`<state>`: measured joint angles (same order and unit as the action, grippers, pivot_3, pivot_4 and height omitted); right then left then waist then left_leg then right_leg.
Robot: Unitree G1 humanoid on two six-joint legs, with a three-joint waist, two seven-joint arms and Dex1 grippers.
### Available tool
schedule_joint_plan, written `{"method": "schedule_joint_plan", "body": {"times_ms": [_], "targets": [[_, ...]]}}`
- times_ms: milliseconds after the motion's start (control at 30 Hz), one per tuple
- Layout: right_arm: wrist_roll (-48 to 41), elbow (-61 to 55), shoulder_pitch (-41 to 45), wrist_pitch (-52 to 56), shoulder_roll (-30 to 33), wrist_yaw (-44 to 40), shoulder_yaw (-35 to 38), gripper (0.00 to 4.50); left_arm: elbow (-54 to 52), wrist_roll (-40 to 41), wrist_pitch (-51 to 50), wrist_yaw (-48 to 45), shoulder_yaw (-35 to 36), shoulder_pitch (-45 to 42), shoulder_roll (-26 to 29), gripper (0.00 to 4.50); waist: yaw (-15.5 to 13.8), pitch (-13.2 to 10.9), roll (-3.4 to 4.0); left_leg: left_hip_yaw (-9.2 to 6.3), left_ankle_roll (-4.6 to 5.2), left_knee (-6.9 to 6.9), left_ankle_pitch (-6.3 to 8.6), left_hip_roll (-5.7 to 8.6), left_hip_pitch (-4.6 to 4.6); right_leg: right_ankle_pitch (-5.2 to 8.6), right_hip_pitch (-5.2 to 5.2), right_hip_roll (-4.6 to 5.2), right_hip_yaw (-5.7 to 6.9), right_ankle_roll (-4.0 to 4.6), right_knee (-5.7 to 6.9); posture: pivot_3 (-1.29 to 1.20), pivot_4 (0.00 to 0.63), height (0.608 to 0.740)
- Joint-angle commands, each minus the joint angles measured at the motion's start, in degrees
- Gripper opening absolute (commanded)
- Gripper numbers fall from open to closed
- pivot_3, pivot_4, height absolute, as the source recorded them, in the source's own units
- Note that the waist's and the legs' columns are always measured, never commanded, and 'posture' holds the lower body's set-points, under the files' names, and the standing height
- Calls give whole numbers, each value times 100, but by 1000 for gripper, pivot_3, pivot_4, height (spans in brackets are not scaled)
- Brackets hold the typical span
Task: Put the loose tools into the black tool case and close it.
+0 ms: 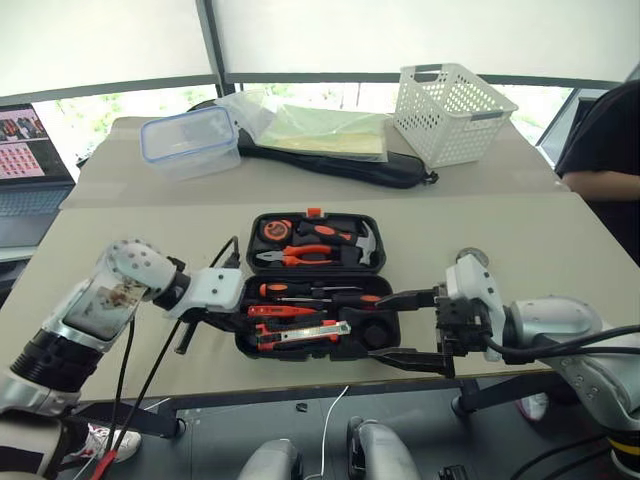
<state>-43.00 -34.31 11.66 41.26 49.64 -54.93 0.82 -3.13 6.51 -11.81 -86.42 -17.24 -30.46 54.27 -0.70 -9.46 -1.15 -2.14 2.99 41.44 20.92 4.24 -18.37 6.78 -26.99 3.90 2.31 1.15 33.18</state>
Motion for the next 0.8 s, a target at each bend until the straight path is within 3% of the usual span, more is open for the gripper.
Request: {"method": "schedule_joint_plan", "body": {"times_ms": [33, 333, 500, 700, 800], "targets": [[-56, -139, -6, -104, -34, 1, 134, 4500, 247, -316, 381, 227, -157, 122, -154, 31, -18, 1, 0, 0, 1, 2, 0, 0, 1, 0, 3, 4, 0, 0, 0, 0, 150, 740], [-113, -206, -78, -54, 31, 13, 219, 4500, 281, 211, 64, -194, 244, -446, -100, 31, -3, 2, 2, -6, 7, 12, 4, 0, 7, 0, 19, 2, 3, -3, -1, 0, 150, 740], [-77, -190, -44, -70, 37, -8, 156, 4500, -15, 521, -300, -443, 63, -969, -428, 31, -19, 2, 1, -9, 8, 23, 5, 1, -4, -1, 17, -3, 6, -4, -1, 0, 150, 740], [-27, -171, -10, -81, 28, -17, 94, 4500, 358, -99, 522, -433, -571, -1178, -1016, 31, -1, 1, 0, -4, 11, 26, 7, 2, -2, -3, 20, 4, -1, -8, -3, 0, 150, 740], [-32, -209, -51, -65, 34, 9, 109, 4500, 694, -580, 1438, -429, -866, -1152, -1062, 31, 8, 1, 0, -5, 11, 26, 6, 0, -2, -4, 19, 3, -5, -7, -3, 0, 150, 740]]}}
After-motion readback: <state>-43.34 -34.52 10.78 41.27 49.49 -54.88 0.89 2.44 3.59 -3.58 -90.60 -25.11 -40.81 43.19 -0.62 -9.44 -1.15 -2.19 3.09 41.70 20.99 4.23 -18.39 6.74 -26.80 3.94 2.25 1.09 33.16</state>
